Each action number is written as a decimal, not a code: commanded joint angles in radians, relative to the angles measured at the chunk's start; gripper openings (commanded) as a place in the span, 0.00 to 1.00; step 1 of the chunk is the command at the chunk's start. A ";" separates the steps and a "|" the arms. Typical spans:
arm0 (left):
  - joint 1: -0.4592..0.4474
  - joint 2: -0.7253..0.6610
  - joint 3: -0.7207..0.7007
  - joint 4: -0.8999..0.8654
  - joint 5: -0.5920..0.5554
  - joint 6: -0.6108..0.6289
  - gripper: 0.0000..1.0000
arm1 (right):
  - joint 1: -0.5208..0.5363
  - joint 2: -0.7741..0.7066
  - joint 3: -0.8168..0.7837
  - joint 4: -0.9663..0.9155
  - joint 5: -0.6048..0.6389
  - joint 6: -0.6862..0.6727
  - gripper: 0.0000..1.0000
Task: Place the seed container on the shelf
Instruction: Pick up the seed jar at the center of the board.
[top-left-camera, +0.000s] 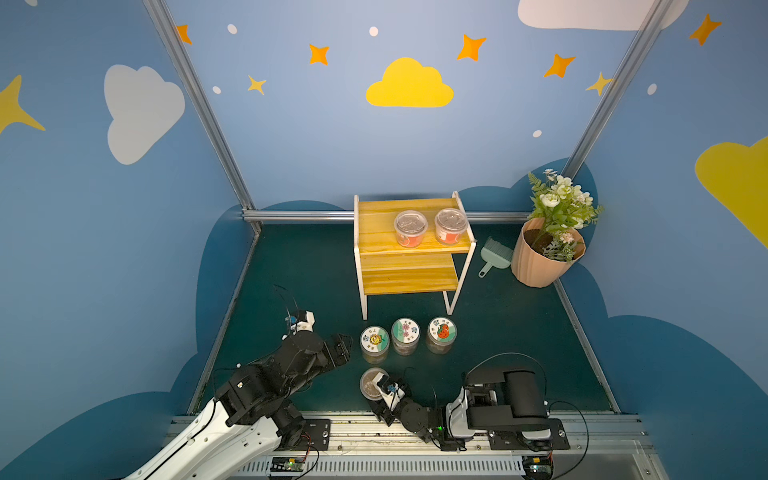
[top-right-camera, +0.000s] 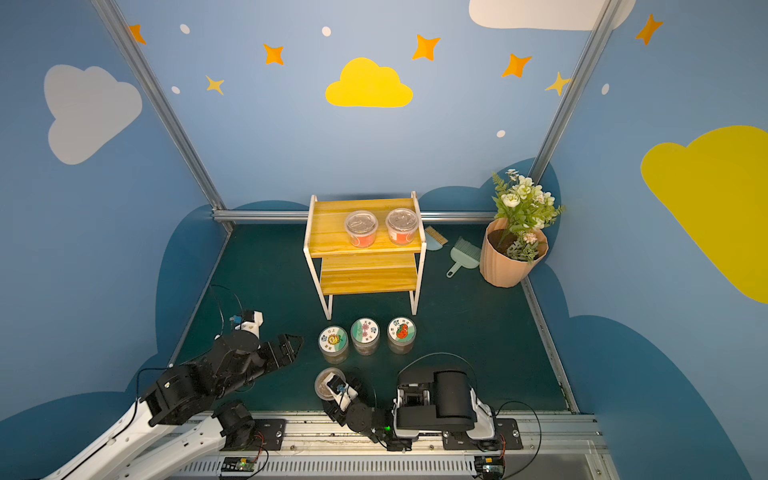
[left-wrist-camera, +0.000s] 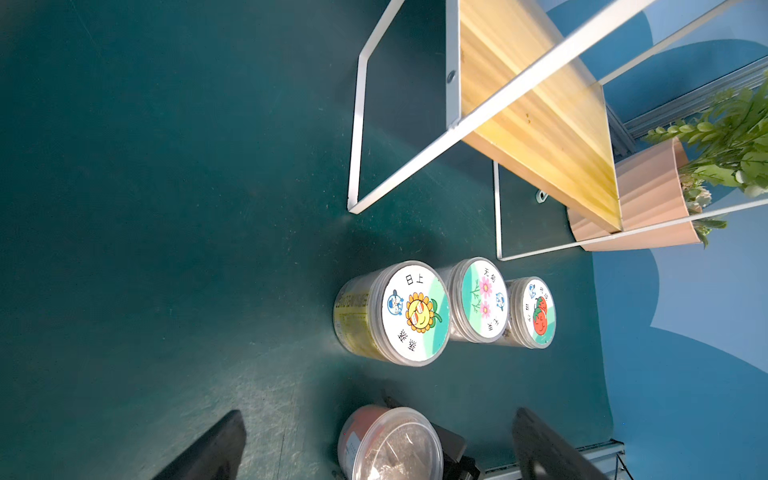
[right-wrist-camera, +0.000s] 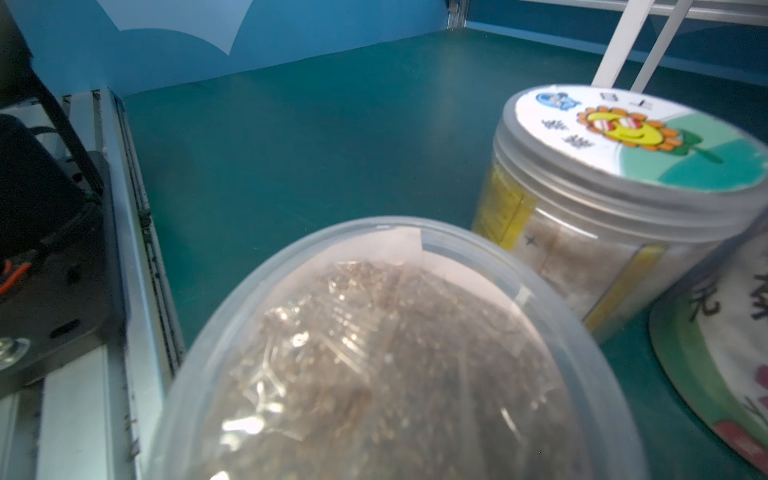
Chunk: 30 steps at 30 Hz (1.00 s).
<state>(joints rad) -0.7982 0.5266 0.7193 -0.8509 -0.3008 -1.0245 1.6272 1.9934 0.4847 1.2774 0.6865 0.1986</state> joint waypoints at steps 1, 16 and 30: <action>0.005 0.004 0.034 -0.037 -0.030 0.040 1.00 | 0.010 -0.028 -0.010 -0.020 0.039 -0.012 0.69; 0.058 0.174 0.289 -0.101 -0.026 0.151 1.00 | 0.049 -0.335 0.039 -0.358 0.121 -0.015 0.64; 0.249 0.420 0.581 -0.080 0.168 0.313 1.00 | -0.014 -0.639 0.326 -1.026 0.052 0.013 0.62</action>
<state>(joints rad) -0.5755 0.9340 1.2591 -0.9337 -0.1795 -0.7731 1.6379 1.4052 0.7544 0.4442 0.7696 0.1791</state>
